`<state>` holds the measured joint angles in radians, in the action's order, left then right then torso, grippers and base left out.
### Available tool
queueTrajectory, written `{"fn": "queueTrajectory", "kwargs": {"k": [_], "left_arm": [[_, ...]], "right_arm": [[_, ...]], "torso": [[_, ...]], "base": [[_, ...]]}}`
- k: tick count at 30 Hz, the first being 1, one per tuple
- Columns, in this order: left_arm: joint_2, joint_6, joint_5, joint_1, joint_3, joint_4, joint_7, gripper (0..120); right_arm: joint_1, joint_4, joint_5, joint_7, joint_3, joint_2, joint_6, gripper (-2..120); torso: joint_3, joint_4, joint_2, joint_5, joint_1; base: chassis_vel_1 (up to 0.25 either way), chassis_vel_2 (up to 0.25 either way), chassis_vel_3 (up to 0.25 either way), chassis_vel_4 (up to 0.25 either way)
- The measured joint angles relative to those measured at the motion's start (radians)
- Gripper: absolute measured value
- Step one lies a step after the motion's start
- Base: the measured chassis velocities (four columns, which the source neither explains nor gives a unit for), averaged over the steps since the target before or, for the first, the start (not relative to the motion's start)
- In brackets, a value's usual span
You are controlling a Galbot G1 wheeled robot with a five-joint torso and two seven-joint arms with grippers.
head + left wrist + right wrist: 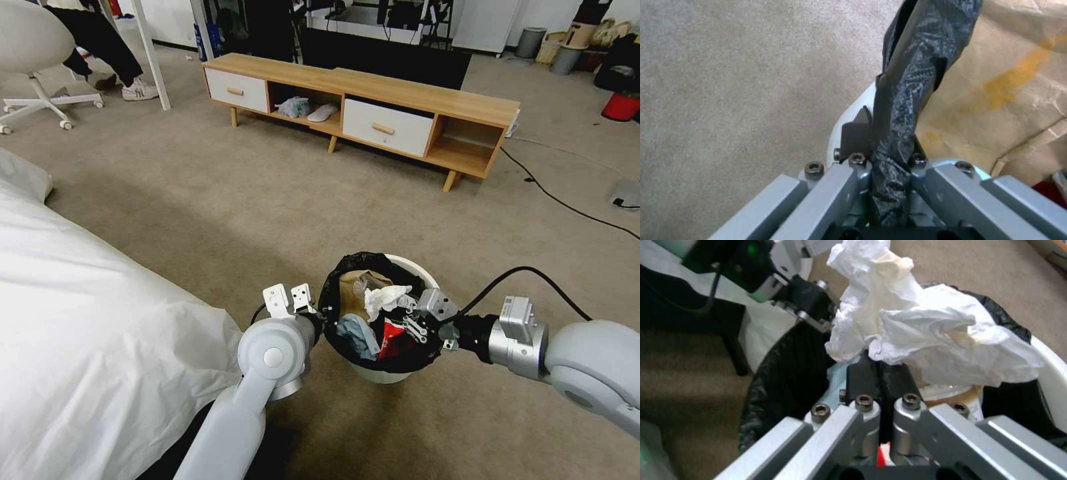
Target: Pick up the trash bin, then pick up the garbage from the floor and place it into the trash bin.
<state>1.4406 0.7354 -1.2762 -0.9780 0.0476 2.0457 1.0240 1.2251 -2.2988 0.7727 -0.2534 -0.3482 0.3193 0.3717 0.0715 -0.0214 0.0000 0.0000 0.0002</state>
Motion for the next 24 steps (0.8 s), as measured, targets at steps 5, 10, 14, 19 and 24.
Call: {"fn": "queueTrajectory", "kwargs": {"k": [5,10,14,19,24], "left_arm": [[0.000,0.000,-0.032,-0.007,-0.001,0.015,0.022,1],[-0.004,0.000,-0.039,-0.011,0.000,0.023,0.024,1],[-0.005,0.000,-0.040,-0.017,0.000,0.028,0.024,1],[-0.005,0.000,-0.041,-0.025,0.000,0.036,0.023,1],[-0.004,0.000,-0.042,-0.029,0.000,0.044,0.022,1]], "right_arm": [[0.002,0.014,-0.008,0.003,0.007,0.009,0.000,2],[0.008,0.019,-0.013,0.011,0.007,0.011,0.001,8],[0.013,0.023,-0.015,0.019,0.007,0.016,0.001,22],[0.018,0.027,-0.016,0.029,0.007,0.021,0.003,28],[0.022,0.034,-0.015,0.035,0.007,0.023,0.004,42]], "torso": [[0.000,-0.0001,0.000,0.0000,0.000],[0.000,0.0000,0.000,0.0000,0.000],[0.000,0.0000,0.000,0.0000,0.000],[0.000,0.0000,0.000,0.0000,0.000],[0.000,-0.0001,0.000,0.0000,0.000]], "base": [[0.000,0.000,0.000,0.000],[0.000,0.000,0.000,0.000],[0.000,0.000,0.000,0.000],[0.000,0.000,0.000,0.000],[0.000,0.000,0.000,0.000]]}}
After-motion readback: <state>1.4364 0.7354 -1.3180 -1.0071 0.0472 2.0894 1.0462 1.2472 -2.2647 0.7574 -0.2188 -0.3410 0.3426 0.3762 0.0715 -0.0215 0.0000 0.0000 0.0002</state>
